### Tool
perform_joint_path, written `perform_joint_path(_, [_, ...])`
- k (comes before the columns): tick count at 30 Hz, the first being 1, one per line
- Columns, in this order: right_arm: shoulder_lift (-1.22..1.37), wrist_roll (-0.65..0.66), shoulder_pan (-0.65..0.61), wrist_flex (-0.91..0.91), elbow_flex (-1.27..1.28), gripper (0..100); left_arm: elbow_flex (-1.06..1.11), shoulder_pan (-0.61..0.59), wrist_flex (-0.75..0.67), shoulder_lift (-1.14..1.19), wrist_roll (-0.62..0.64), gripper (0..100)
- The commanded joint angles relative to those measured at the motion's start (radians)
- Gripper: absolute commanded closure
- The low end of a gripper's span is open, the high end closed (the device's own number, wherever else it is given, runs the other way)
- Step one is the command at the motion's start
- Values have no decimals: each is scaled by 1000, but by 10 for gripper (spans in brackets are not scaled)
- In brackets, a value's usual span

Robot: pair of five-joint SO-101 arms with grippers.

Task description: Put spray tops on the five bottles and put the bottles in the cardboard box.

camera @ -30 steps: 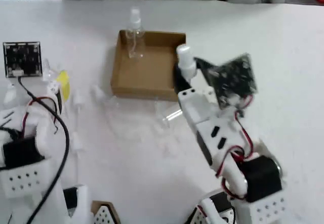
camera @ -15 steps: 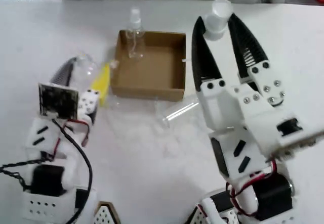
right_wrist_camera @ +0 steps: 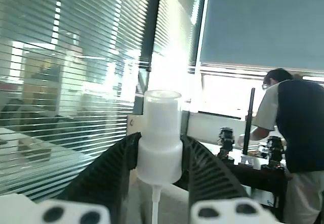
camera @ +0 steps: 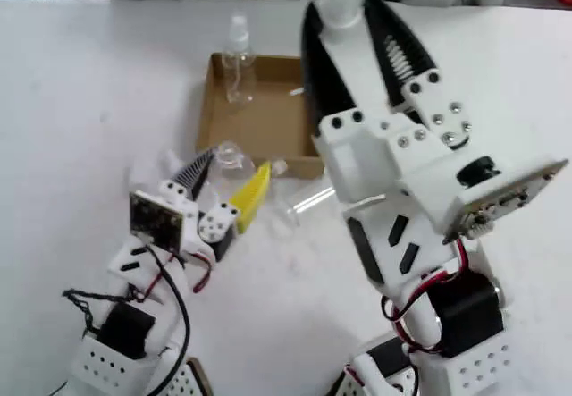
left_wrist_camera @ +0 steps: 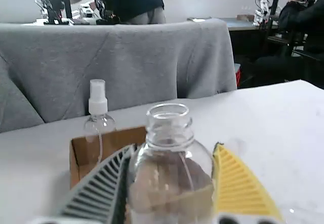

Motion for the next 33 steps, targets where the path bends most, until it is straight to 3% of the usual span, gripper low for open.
perform_joint_path(1, [7, 5, -104, 28, -40, 981, 28, 38, -46, -21, 8, 887])
perform_joint_path(8, [119, 5, -232, 44, -25, 981, 120, 31, -149, -21, 6, 887])
perform_joint_path(20, [231, 14, -222, 50, -20, 981, 126, 30, -141, -21, -97, 887])
perform_joint_path(25, [239, 89, -176, 53, -20, 981, 146, 30, -149, -21, -98, 887])
perform_joint_path(33, [226, 89, -147, 193, -20, 981, 149, 30, -149, -21, -98, 887])
